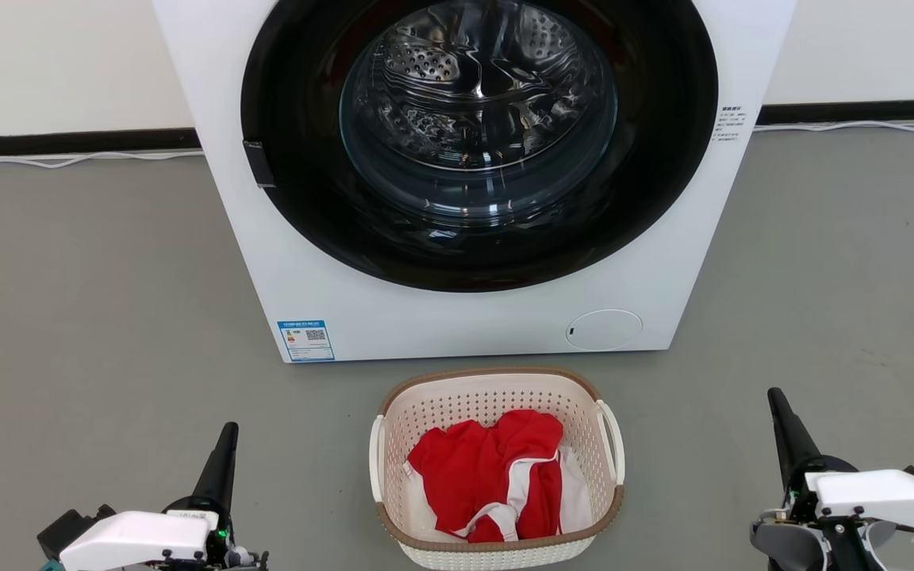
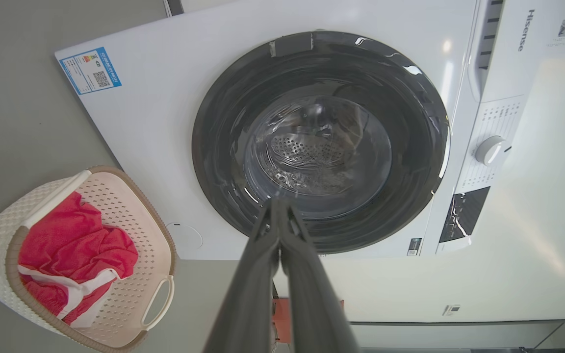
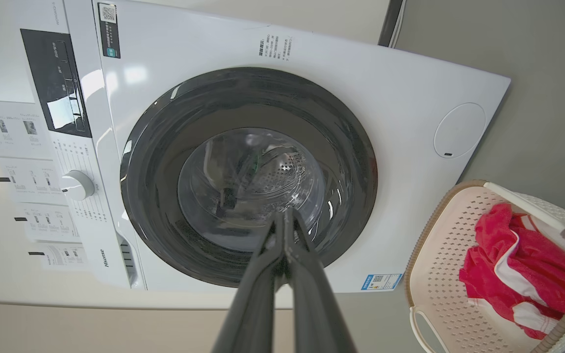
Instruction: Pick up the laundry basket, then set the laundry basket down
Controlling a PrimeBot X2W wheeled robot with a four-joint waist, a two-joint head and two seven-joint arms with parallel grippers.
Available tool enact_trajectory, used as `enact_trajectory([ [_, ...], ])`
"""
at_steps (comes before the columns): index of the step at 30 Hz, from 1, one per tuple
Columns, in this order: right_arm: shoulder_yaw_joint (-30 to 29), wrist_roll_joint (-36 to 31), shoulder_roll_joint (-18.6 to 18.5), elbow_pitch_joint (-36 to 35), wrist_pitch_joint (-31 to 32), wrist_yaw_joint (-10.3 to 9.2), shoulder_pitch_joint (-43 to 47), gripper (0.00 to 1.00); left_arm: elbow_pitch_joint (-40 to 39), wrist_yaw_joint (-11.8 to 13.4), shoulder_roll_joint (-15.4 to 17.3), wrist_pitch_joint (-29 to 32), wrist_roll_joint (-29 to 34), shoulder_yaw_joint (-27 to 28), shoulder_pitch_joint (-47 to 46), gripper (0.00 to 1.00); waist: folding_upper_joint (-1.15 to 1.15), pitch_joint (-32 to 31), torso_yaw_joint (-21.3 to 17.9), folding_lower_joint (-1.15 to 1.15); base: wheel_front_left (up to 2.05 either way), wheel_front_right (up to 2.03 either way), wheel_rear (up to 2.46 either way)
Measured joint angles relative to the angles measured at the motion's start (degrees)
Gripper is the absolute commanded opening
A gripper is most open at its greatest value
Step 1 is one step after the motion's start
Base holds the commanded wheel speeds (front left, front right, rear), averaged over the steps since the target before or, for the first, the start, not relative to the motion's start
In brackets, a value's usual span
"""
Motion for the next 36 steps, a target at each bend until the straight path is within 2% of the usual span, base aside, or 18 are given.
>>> enact_trajectory([
  [15, -0.91, 10.80, 0.09, -2.33, 2.38, 0.01, 0.02, 0.00, -1.71, -1.20, 0.01, 2.49, -8.54, 0.92, -0.10, 0.00, 0.00, 0.45, 0.29, 0.00, 0.00, 0.00, 0.00],
  [36, -0.93, 11.02, 0.10, -2.44, 2.38, 0.01, 0.02, 0.00, -1.86, -1.43, 0.01, 2.49, -9.02, 0.99, -0.12, 0.00, 0.00, 0.45, 0.29, 0.00, 0.00, 0.00, 0.00],
])
